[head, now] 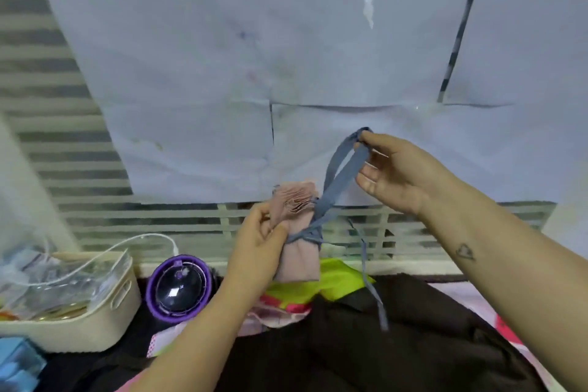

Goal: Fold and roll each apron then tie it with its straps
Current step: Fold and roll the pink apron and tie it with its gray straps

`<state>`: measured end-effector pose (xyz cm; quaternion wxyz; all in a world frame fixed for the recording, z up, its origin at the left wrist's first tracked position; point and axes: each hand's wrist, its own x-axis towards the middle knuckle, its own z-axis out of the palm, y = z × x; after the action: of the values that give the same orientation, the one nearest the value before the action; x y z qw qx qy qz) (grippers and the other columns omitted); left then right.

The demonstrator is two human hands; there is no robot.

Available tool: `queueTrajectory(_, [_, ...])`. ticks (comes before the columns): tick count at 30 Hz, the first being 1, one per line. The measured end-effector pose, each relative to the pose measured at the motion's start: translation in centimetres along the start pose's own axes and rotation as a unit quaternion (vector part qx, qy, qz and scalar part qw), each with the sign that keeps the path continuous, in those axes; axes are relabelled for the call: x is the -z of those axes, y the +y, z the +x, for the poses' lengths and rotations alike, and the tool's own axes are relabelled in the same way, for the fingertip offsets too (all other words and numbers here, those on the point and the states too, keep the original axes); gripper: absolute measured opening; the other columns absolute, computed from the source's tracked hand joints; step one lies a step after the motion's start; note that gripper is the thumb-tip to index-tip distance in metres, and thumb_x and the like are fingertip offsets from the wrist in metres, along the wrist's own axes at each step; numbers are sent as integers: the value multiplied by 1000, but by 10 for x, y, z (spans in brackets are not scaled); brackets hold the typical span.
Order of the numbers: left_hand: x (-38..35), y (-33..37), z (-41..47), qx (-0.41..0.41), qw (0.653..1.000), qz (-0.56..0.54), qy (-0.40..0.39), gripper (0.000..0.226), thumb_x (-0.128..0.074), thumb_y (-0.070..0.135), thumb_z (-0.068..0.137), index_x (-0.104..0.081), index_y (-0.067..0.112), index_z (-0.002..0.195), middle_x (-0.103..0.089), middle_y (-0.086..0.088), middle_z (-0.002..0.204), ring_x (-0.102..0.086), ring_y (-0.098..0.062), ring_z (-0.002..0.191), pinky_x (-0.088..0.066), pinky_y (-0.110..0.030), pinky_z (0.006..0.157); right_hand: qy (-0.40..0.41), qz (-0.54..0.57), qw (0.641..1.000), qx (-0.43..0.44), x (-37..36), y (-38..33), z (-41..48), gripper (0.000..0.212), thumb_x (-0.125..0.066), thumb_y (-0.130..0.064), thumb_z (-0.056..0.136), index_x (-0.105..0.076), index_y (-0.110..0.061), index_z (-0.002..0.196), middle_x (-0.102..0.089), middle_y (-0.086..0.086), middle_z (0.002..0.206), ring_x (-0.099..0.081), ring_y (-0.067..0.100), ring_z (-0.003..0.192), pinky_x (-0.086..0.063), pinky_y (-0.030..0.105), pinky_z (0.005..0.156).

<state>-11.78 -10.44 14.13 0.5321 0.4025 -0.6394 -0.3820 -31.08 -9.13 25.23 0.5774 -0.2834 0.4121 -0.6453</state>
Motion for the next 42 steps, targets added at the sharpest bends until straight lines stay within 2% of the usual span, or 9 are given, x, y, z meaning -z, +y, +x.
queueTrajectory(7, [33,80,37,-196,977,78,9,56,-58,-10,78,-45,37,105,-59,17,103,-58,7,90,-41,-6,77,-103,-55,991,60,-71,-76,-18,17,-52,-20,95,-62,-17,82,-70,-2,75,-61,11,72,-49,23,73])
queueTrajectory(11, [47,114,51,-442,841,311,-32,58,-56,14,73,-42,36,124,-46,18,112,-48,-6,101,-34,-9,86,-181,-231,950,110,-124,-127,-31,18,-55,-25,94,-60,-19,79,-61,-7,64,-55,10,64,-47,23,69])
queueTrajectory(17, [60,143,74,-658,665,351,34,23,-44,11,94,-50,20,115,-44,4,103,-48,-15,90,-42,-23,84,-158,-255,936,184,-171,-176,-37,15,-60,-20,91,-57,-17,77,-48,-7,53,-41,7,44,-47,24,69])
queueTrajectory(22, [66,165,94,-656,554,513,10,31,-47,9,91,-59,29,111,-55,10,95,-47,-13,85,-38,-27,101,-207,-337,895,206,-196,-188,-38,13,-61,-18,91,-61,-14,78,-58,-3,62,-52,11,54,-48,28,77])
queueTrajectory(26, [78,188,128,-626,478,615,16,39,-41,9,82,-59,26,112,-55,6,93,-49,-19,93,-41,-38,103,-261,-440,810,288,-226,-205,-42,18,-62,-12,90,-57,-14,72,-58,-5,61,-51,11,60,-46,26,73])
queueTrajectory(30, [109,238,161,-607,446,658,4,43,-65,12,70,-61,26,111,-57,3,94,-58,-20,84,-48,-41,95,-211,-542,711,396,-273,-239,-46,14,-63,-5,87,-57,-12,77,-56,-1,68,-47,10,57,-43,24,69])
queueTrajectory(36, [157,306,207,-608,472,629,109,71,-79,6,56,-59,30,120,-57,-2,101,-49,-26,98,-48,-54,91,-91,-554,656,505,-344,-306,-53,15,-55,-12,93,-69,-8,93,-66,0,81,-57,12,72,-52,25,72])
queueTrajectory(39, [180,329,233,-614,460,631,115,70,-78,8,62,-53,33,123,-55,-1,102,-54,-26,93,-50,-48,85,-38,-523,678,515,-383,-328,-47,11,-56,-11,92,-66,-7,93,-58,6,78,-47,12,58,-39,20,52])
queueTrajectory(42, [194,345,250,-618,468,618,132,65,-72,5,67,-55,33,123,-56,0,102,-53,-25,94,-50,-44,80,-62,-385,780,489,-415,-337,-30,4,-53,-7,94,-55,-7,91,-56,8,72,-52,7,36,-40,15,36])
